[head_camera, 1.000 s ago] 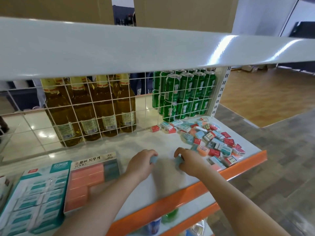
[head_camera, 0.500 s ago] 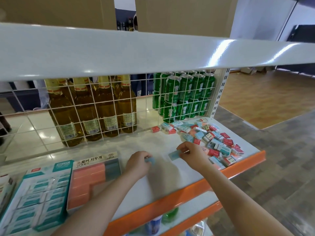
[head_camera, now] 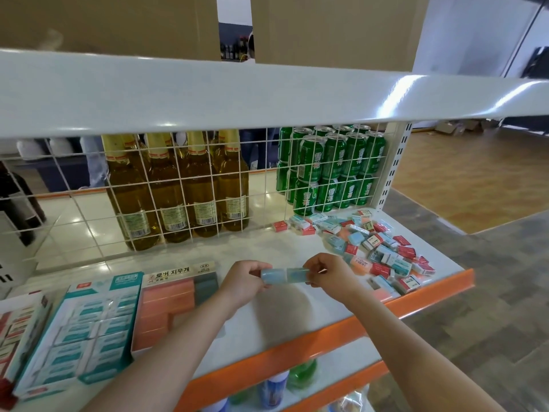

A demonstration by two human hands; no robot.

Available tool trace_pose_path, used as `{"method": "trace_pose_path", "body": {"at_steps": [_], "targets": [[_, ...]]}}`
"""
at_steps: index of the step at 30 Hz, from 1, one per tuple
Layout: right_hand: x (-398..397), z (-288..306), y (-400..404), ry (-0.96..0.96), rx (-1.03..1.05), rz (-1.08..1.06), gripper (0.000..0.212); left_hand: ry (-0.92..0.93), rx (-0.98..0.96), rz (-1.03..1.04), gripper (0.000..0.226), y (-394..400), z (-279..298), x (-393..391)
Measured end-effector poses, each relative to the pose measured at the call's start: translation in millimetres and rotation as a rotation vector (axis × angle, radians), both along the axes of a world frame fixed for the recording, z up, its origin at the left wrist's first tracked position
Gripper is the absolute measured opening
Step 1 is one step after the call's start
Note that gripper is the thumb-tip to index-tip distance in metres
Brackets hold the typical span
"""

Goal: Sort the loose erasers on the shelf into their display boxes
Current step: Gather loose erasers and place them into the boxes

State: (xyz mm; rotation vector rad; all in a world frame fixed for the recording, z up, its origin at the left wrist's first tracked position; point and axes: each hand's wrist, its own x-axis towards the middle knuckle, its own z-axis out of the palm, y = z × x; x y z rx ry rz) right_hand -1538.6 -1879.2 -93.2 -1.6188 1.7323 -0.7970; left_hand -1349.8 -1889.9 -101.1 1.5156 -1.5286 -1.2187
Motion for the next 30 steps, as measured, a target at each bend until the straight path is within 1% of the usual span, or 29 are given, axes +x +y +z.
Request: {"method": "trace_pose_path", "body": {"at_steps": [4,7,12,17,21,24,26,30], "targets": [[1.5,2.0,-0.1,-0.005,-0.003,0.006,0.019,-0.005,-0.024,0.056,0.031,2.6,-0.3,2.6],[5.3,3.1,-1.4,0.003,-0.014,0.010,0.017,-0.090,-0.107,0.098,0.026,5.9,-2.5,9.5],[24.5,4.7,-3.0,-0.032,-0.047,0.014,0.016,-0.125,-0.195,0.182,0.023,18.3,0.1,28.4],[56.1,7.7,-3.9,-0.006,-0.069,0.090,0.017,-0.225,-0.265,0.294,0.021,30.2,7.8,59.7],[85.0,9.9,-0.8,-0.048,-0.077,0.139,0.013,-0.273,-0.245,0.325,0.023,43.6,10.0,87.6],[105.6,10.7,2.8,-0.049,-0.068,0.171,0.014,-0.302,-0.265,0.327,0.025,51.3,9.0,106.3],[118.1,10.7,4.7,-0.001,-0.052,0.202,0.014,-0.352,-0.252,0.313,0.023,56.6,8.6,115.8],[137.3,12.2,7.7,0.186,-0.032,0.236,0.018,-0.455,-0.179,0.248,0.023,64.0,5.6,128.8]]}}
